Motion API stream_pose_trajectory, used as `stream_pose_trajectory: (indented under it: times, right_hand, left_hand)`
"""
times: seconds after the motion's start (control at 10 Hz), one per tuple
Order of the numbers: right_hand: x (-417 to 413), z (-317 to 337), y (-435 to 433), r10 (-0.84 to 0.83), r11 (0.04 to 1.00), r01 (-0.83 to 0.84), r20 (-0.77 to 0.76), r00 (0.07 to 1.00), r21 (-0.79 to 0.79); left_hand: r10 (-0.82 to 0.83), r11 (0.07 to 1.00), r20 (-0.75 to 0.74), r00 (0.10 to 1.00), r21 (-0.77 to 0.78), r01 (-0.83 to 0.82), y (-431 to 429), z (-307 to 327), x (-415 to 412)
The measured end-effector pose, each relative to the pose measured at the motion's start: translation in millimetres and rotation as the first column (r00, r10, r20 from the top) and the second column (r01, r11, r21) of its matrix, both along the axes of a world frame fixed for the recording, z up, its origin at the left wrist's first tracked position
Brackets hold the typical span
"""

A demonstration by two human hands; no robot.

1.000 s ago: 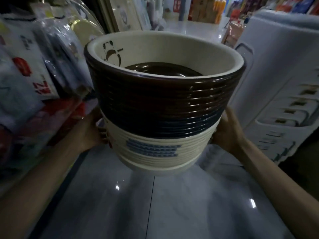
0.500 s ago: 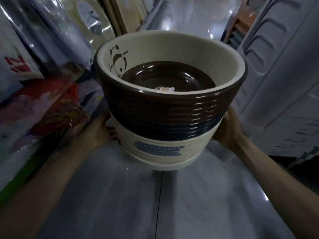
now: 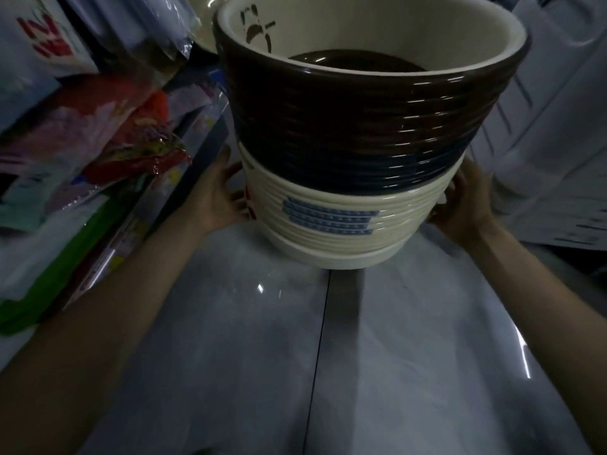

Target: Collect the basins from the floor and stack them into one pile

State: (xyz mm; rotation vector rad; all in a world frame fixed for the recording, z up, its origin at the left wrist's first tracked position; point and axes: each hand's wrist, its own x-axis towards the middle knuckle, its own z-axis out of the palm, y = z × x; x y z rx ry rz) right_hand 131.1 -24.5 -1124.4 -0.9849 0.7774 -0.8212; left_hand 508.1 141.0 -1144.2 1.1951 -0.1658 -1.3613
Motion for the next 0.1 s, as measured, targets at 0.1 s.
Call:
stream_pose_trajectory:
  times: [0.1]
  right_hand:
    - [-7.7, -11.1, -6.7, -0.06, 0.995, 0.062, -0.022, 0.998, 0.078]
  left_hand:
    - [0.02, 0.999, -0.097, 0.995, -0.035, -0.023, 6.3, -9.2, 5.0]
